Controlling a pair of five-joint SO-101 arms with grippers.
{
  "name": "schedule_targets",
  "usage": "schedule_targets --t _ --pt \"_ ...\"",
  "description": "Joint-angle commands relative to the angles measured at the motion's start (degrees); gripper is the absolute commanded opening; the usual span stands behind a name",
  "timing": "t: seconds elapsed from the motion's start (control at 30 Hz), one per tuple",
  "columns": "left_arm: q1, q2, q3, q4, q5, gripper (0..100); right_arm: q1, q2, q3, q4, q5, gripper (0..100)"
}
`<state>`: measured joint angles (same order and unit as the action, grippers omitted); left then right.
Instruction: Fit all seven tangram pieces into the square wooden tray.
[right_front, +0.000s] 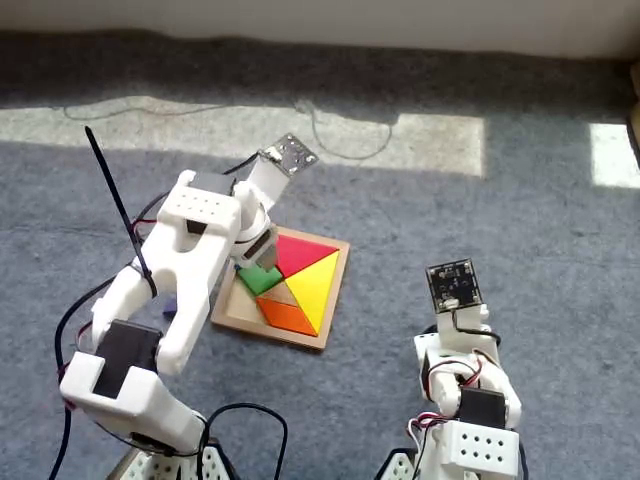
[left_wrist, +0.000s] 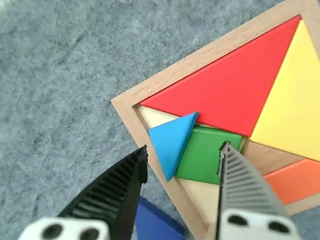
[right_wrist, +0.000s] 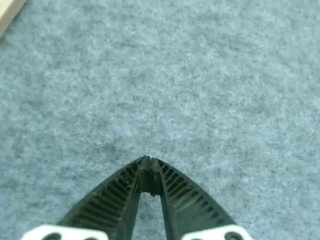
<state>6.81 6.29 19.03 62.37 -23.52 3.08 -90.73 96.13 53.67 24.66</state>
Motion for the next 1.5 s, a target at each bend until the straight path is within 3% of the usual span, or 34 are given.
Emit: schedule_targets --t 0.0,0.2,0.33,0.7,0.83,1.03,1.47 --pt "0.4 -1.19 -2.33 0.09 1.23 25 0.66 -0.66 1.89 0.48 0.0 1.2" --pt "-0.04 9.63 -6.9 -1.85 1.23 24 0.66 -0.66 1.89 0.48 0.0 1.2" --pt "0.22 13.76 -12.79 2.46 1.14 15 0.66 -0.66 1.89 0.48 0.0 1.2" --pt "-0.04 10.07 -15.08 4.66 1.23 4 0.66 -0.66 1.89 0.48 0.0 1.2" --pt "-1.27 8.31 -15.08 4.66 1.41 6 0.66 -0.66 1.89 0.48 0.0 1.2" --pt "-2.15 8.22 -14.46 4.22 1.58 19 0.66 -0.66 1.89 0.48 0.0 1.2" --pt "-4.26 8.22 -14.99 3.25 6.59 20 0.66 -0.66 1.89 0.48 0.0 1.2"
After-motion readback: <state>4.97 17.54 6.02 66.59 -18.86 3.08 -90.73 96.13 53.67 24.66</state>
